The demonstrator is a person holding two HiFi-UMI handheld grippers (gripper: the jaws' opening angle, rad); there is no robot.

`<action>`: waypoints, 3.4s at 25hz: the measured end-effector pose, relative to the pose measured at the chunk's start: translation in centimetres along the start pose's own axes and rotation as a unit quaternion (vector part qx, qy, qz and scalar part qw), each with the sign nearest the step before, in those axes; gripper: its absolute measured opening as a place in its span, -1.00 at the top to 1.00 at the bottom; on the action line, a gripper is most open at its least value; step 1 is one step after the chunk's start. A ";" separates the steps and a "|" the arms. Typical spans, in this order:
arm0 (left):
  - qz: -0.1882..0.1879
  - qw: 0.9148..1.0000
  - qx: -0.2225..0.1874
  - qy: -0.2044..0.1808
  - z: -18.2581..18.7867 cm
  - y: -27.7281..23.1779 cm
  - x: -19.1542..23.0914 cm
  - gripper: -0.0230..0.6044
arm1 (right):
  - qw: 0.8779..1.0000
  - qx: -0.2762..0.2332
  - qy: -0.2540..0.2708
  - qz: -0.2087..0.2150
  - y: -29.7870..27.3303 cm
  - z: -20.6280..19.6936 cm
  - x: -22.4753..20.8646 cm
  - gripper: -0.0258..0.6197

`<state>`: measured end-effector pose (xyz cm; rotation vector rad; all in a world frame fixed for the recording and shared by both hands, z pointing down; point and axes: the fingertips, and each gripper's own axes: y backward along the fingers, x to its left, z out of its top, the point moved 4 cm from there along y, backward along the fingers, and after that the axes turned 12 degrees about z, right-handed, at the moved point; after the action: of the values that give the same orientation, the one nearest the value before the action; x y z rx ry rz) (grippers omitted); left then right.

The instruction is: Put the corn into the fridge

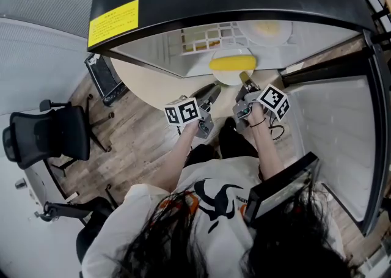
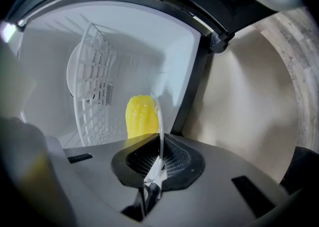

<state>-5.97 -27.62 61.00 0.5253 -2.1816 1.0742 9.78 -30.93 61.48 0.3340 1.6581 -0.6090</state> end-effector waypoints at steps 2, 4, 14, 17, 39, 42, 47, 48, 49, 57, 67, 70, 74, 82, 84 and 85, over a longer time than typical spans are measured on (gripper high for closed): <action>-0.011 1.000 0.009 -0.004 -0.2 -0.6 -0.7 0.57 | 1.000 -0.013 -0.006 -0.002 -0.2 0.6 -0.1 0.85; -0.017 1.000 0.011 -0.009 -0.1 -1.3 -1.5 0.58 | 1.000 -0.019 -0.004 -0.005 -0.4 1.0 0.0 0.84; -0.009 1.000 0.015 -0.004 0.9 -3.1 -2.6 0.85 | 0.985 0.046 0.159 -0.057 -1.3 1.6 1.2 0.76; -0.013 0.999 0.001 0.039 0.9 -3.3 -2.5 0.85 | 0.973 0.078 0.201 -0.080 -1.3 1.5 1.5 0.69; -0.018 0.997 -0.004 0.078 2.9 -4.4 -3.3 0.88 | 0.982 0.061 0.134 -0.115 -1.1 1.2 0.8 0.57; -0.036 0.995 0.042 0.082 0.7 -5.1 -4.1 0.88 | 0.982 0.065 0.132 -0.114 -1.1 1.3 0.8 0.57; -0.064 0.988 0.062 0.125 -0.3 -6.6 -5.1 0.88 | 0.981 0.074 0.134 -0.115 -1.1 1.2 0.9 0.57; -0.063 0.989 0.062 0.120 -0.2 -6.6 -5.1 0.88 | 0.981 0.078 0.135 -0.116 -1.1 1.3 0.9 0.57; -0.059 0.990 0.059 0.113 -0.1 -6.6 -5.1 0.86 | 0.981 0.085 0.132 -0.115 -1.1 1.3 0.9 0.57; -0.046 0.988 0.019 0.146 1.4 -7.0 -4.2 0.89 | 0.982 0.097 0.116 -0.111 -0.9 0.9 1.4 0.57; -0.049 0.983 -0.013 0.176 6.0 -7.8 -3.6 0.90 | 0.966 0.157 0.165 -0.126 0.5 -1.5 0.7 0.77; -0.047 0.983 -0.014 0.178 5.4 -7.4 -3.5 0.90 | 0.963 0.152 0.188 -0.122 0.6 -1.3 1.4 0.77; -0.037 0.990 -0.007 0.133 4.7 -6.6 -3.9 0.90 | 0.960 0.139 0.213 -0.115 0.9 -0.9 2.4 0.77; -0.031 0.997 -0.015 0.066 5.0 -3.5 -5.1 0.89 | 0.956 0.126 0.246 -0.102 1.4 -1.5 4.8 0.82; -0.030 0.998 -0.019 0.050 5.0 -2.5 -5.4 0.90 | 0.955 0.123 0.251 -0.096 1.6 -1.8 5.6 0.83; -0.029 0.998 -0.020 0.042 5.0 -2.0 -5.5 0.89 | 0.955 0.122 0.254 -0.094 1.7 -2.1 6.0 0.83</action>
<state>-2.66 -32.44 55.99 0.5138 -2.0967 1.0018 7.86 -29.09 55.51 0.5513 2.1263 -0.9316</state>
